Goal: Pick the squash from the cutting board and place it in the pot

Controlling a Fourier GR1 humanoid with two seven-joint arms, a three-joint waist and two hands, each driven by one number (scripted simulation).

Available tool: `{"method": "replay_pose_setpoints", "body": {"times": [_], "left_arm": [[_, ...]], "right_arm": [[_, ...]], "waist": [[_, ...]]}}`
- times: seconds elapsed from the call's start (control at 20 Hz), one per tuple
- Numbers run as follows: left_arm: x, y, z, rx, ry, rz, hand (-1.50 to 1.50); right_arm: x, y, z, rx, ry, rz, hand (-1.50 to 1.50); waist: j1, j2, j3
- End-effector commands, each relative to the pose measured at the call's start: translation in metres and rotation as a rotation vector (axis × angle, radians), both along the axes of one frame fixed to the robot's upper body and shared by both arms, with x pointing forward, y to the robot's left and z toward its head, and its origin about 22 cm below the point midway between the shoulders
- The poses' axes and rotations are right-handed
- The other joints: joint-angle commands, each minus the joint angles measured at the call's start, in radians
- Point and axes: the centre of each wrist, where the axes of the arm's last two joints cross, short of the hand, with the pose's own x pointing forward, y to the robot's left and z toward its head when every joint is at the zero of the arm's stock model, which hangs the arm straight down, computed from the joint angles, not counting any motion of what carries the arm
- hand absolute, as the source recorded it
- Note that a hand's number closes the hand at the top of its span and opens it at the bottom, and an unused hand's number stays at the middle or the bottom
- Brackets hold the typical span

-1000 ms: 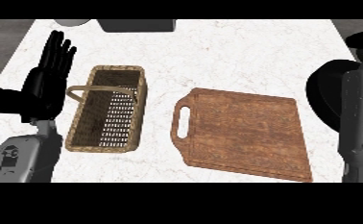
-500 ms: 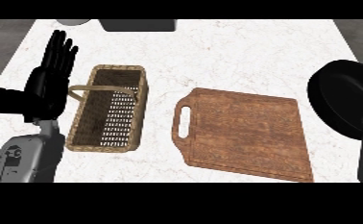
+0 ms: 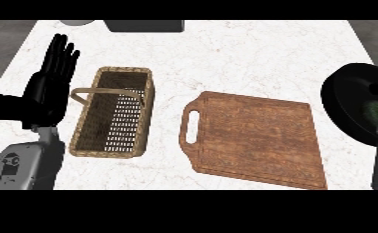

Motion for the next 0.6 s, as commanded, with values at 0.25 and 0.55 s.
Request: {"method": "replay_pose_setpoints", "body": {"times": [0.25, 0.55], "left_arm": [[0.004, -0.010, -0.006, -0.009, 0.005, 0.008, 0.00], [-0.008, -0.002, 0.004, 0.002, -0.007, -0.004, 0.00]], "right_arm": [[0.004, -0.007, 0.020, -0.117, -0.301, 0.092, -1.50], [-0.017, -0.008, 0.034, -0.092, -0.558, -0.029, -1.50]], "waist": [[-0.002, -0.001, 0.000], [-0.005, -0.007, -0.001]]}}
